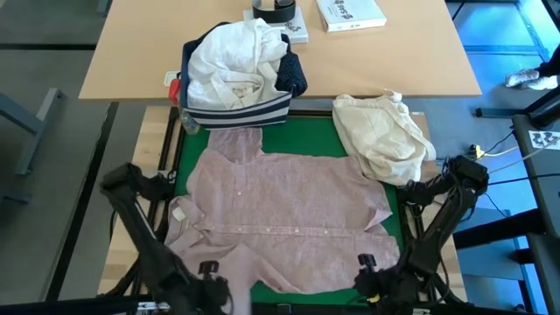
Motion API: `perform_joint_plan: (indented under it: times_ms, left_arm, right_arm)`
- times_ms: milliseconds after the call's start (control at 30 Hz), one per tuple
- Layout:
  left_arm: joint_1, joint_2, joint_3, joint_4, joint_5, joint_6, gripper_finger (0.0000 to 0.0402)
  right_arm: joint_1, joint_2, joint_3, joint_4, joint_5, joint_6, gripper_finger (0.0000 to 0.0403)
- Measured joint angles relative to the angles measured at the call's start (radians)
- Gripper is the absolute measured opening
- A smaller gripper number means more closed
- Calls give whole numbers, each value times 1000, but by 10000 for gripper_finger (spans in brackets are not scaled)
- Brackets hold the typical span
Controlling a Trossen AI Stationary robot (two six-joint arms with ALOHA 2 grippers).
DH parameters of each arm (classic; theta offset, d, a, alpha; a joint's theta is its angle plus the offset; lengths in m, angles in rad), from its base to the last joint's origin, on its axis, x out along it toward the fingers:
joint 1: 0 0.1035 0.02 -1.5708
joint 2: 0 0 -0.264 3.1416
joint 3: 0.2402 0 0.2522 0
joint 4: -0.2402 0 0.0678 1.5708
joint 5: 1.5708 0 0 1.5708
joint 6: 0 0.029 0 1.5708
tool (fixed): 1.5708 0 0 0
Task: Fold laundry
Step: Fold the red polo
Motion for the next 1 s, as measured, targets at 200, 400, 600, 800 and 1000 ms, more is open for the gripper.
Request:
perform_joint_plan:
  times_ms: [200, 400, 600, 800, 1000]
  left_arm:
    - [-22, -96, -1, -153, -167, -95, 2]
    - [-26, -121, -1, -292, -202, -158, 1]
    - [-25, -124, -1, -356, -224, -159, 1]
    - [-25, -124, -1, -484, -256, -234, 1]
    - [-16, -124, -1, -600, -299, -255, 1]
  right_arm:
    - [7, 70, 0, -25, -6, -11, 179]
    - [7, 113, 0, -73, -11, -10, 179]
    - [-11, 145, 0, -122, 61, -7, 179]
    - [-6, 194, 0, -100, 5, -9, 176]
    - [-31, 195, 0, -120, -16, -7, 80]
